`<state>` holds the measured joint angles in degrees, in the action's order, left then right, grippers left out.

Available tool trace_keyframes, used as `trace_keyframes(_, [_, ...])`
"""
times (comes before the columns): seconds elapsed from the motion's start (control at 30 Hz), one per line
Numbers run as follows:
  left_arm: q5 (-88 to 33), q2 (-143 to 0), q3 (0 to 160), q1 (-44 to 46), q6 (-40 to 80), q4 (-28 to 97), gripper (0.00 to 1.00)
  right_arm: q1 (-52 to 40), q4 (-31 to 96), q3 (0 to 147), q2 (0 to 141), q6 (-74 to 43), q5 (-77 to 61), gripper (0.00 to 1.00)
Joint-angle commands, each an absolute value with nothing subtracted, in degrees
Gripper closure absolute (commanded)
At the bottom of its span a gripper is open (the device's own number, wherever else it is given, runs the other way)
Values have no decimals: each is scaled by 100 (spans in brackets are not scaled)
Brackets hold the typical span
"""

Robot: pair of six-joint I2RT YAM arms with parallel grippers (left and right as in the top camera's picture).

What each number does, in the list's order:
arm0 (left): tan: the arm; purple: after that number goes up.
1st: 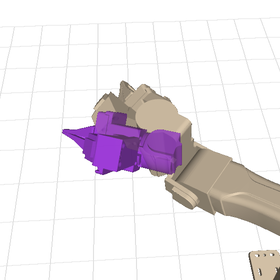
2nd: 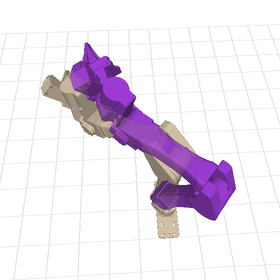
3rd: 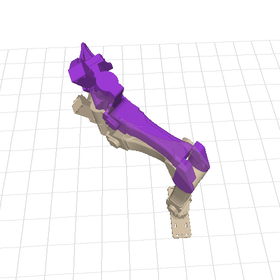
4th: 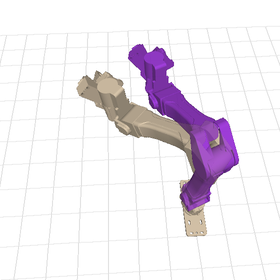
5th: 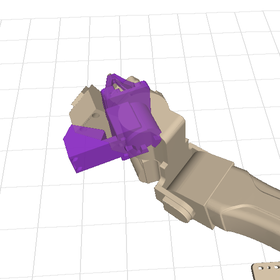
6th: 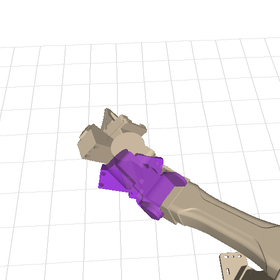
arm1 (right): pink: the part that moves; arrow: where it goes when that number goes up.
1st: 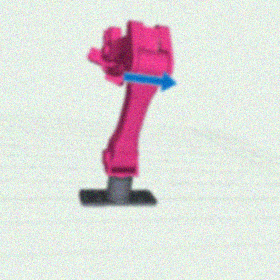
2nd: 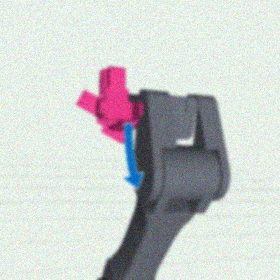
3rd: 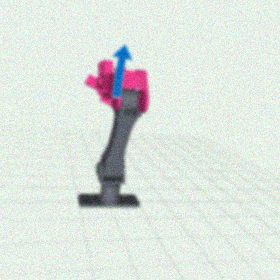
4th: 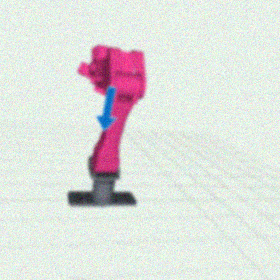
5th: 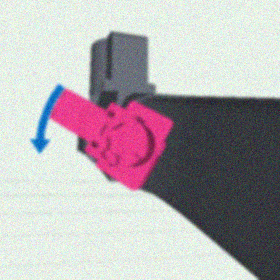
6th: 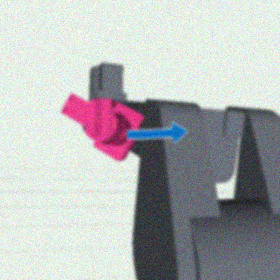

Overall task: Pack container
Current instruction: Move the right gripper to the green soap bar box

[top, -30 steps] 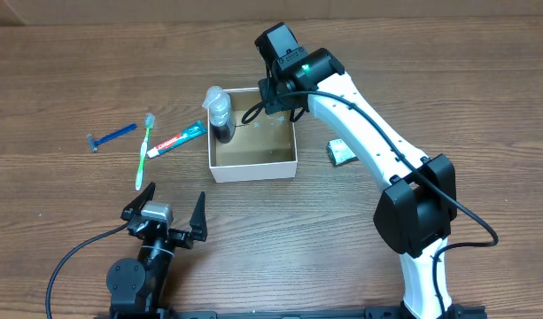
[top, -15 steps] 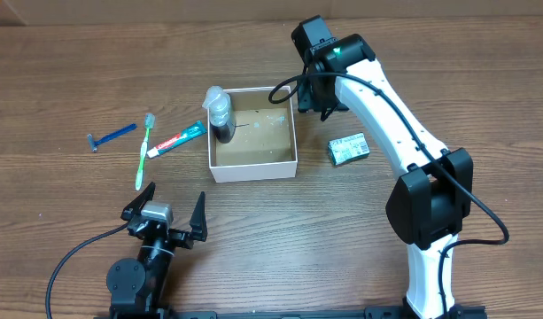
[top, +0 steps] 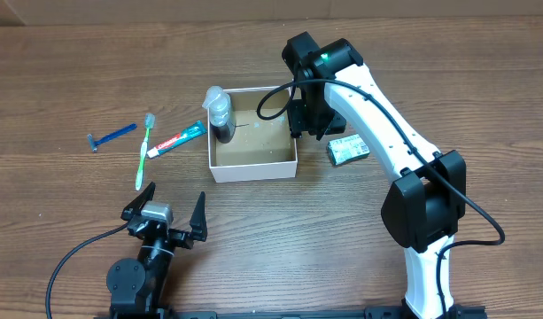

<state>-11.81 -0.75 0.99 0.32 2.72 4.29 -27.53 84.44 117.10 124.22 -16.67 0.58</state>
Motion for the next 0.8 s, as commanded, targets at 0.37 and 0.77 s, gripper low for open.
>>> trace_keyframes(0.37, [-1181,-25,69,-8,145,423,0,-2842,8259,10676,12379,-1940,-19,37])
trace_keyframes(0.77, [-1181,-25,69,-8,145,423,0,-3011,8005,10678,12379,-2106,-99,37])
